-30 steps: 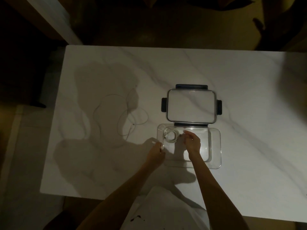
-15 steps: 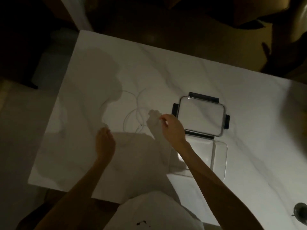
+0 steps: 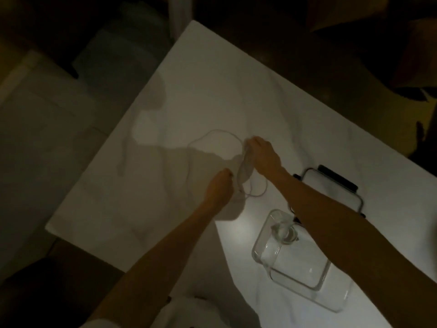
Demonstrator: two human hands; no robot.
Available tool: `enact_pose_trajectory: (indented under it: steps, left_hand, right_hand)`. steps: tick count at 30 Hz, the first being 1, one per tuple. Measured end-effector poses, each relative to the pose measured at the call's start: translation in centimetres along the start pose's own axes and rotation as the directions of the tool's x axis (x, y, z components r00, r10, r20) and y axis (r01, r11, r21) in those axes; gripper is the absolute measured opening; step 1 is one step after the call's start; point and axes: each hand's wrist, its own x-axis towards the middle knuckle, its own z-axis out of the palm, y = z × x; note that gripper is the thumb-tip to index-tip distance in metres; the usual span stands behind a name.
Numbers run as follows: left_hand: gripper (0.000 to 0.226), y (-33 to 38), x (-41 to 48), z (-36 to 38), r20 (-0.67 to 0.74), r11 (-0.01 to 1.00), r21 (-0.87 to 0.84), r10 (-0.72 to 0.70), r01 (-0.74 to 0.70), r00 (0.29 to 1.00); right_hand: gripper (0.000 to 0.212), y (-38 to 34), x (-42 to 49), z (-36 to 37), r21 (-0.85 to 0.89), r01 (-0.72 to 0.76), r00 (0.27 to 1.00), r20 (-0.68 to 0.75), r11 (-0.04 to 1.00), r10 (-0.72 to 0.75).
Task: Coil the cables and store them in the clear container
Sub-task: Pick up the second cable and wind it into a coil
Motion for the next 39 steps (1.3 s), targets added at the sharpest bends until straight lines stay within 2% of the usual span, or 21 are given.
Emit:
enact_pose_trajectory:
  steps: [2, 4, 6, 8, 10, 12, 13, 15, 16, 17, 19, 21, 22, 24, 26, 29, 33, 35, 37, 38, 39]
  left_hand:
    - [0.017, 1.1, 0.9, 0.9, -0.007, 1.000, 0.006, -0.026, 0.026, 1.000]
    - [0.019, 0.7, 1.5, 1.7, 0.034, 0.997, 0.078, 0.011, -0.014, 0.999]
    - [0.019, -0.4, 1.9, 1.9, 0.084, 0.986, 0.161, 0.024, -0.038, 0.996]
    - [0.017, -1.5, 2.3, 1.8, 0.091, 0.989, 0.143, 0.014, -0.027, 0.996]
    - [0.022, -1.4, 1.8, 1.2, 0.048, 0.995, 0.097, -0.008, 0.003, 0.999]
    - [0.034, -0.1, 0.9, 0.9, -0.100, 0.990, 0.142, 0.019, -0.005, 0.995]
    - [0.038, 1.0, 0.4, 0.4, -0.146, 0.983, 0.182, 0.056, -0.029, 0.988]
    - [0.030, 4.4, -1.3, -0.9, -0.146, 0.973, 0.185, 0.168, -0.140, 0.975]
    - [0.026, 6.5, -2.1, -1.9, -0.095, 0.982, 0.032, 0.186, -0.184, 0.978]
    - [0.029, 8.8, -3.0, -3.1, 0.035, 0.969, -0.213, 0.139, -0.129, 0.990]
    - [0.034, 12.1, -4.3, -5.6, 0.381, 0.854, -0.510, 0.115, 0.105, 0.917]
    - [0.035, 14.6, -5.6, -8.5, 0.490, 0.862, -0.501, 0.208, 0.078, 0.847]
    - [0.034, 15.7, -6.3, -10.0, 0.508, 0.879, -0.474, 0.227, 0.049, 0.831]
    - [0.031, 18.4, -8.3, -13.3, 0.550, 0.907, -0.420, 0.238, 0.019, 0.800]
    - [0.027, 21.5, -10.7, -16.3, 0.579, 0.909, -0.417, 0.284, -0.022, 0.764]
    - [0.034, 27.6, -15.2, -20.2, 0.586, 0.887, -0.435, 0.412, -0.158, 0.698]
    - [0.038, 36.6, -21.2, -23.1, 0.544, 0.838, -0.426, 0.539, -0.341, 0.644]
    - [0.036, 41.1, -23.6, -23.5, 0.573, 0.785, -0.560, 0.598, -0.265, 0.560]
    - [0.031, 45.3, -26.2, -23.1, 0.624, 0.709, -0.688, 0.686, -0.153, 0.373]
    - [0.031, 47.3, -27.5, -22.5, 0.609, 0.670, -0.727, 0.730, -0.151, 0.310]
    - [0.034, 49.3, -29.0, -21.6, 0.565, 0.628, -0.753, 0.771, -0.198, 0.295]
  right_hand:
    - [0.034, -0.4, -0.5, 0.9, -0.166, -0.038, 0.996, -0.086, 0.985, 0.024]
    - [0.023, -0.5, -1.6, 1.7, -0.222, -0.120, 0.987, -0.130, 0.968, 0.093]
    - [0.019, 0.1, -2.9, 2.0, -0.117, -0.250, 0.966, -0.094, 0.961, 0.240]
    - [0.018, 1.4, -4.1, 1.5, 0.130, -0.388, 0.922, 0.054, 0.913, 0.384]
    - [0.014, 2.5, -5.5, 0.0, 0.478, -0.507, 0.861, 0.240, 0.717, 0.449]
    - [0.013, 2.5, -7.8, -2.6, 0.754, -0.569, 0.803, 0.422, 0.330, 0.420]
    - [0.014, 2.3, -8.9, -4.0, 0.827, -0.537, 0.808, 0.448, 0.168, 0.381]
    - [0.013, 1.6, -10.7, -6.4, 0.902, -0.430, 0.858, 0.398, 0.031, 0.324]
    - [0.014, 0.8, -11.6, -7.7, 0.925, -0.379, 0.885, 0.351, 0.035, 0.305]
    - [0.015, -0.2, -12.7, -9.1, 0.942, -0.332, 0.911, 0.305, 0.056, 0.279]
    - [0.017, -2.2, -14.9, -11.9, 0.961, -0.249, 0.953, 0.223, 0.117, 0.204]
    - [0.019, -4.1, -17.2, -15.1, 0.949, -0.166, 0.979, 0.125, 0.269, 0.162]
    - [0.019, -4.8, -18.2, -16.6, 0.901, -0.112, 0.986, 0.050, 0.420, 0.156]
    - [0.019, -5.9, -19.9, -19.6, 0.670, 0.013, 0.977, -0.167, 0.742, 0.134]
    - [0.021, -6.8, -21.7, -22.7, 0.459, 0.152, 0.906, -0.419, 0.875, 0.062]
    - [0.046, -6.9, -25.7, -27.5, 0.490, 0.363, 0.836, -0.547, 0.792, -0.044]
    - [0.034, -5.1, -32.0, -34.5, 0.619, 0.614, 0.781, -0.565, 0.489, -0.265]
    - [0.027, -3.8, -35.3, -37.5, 0.682, 0.654, 0.751, -0.638, 0.328, -0.170]
    - [0.026, -2.6, -38.4, -39.9, 0.677, 0.708, 0.697, -0.715, 0.202, -0.046]
    - [0.030, -2.3, -39.8, -41.0, 0.649, 0.743, 0.659, -0.752, 0.166, -0.011]
    - [0.038, -2.0, -41.1, -41.7, 0.619, 0.772, 0.620, -0.783, 0.144, 0.047]
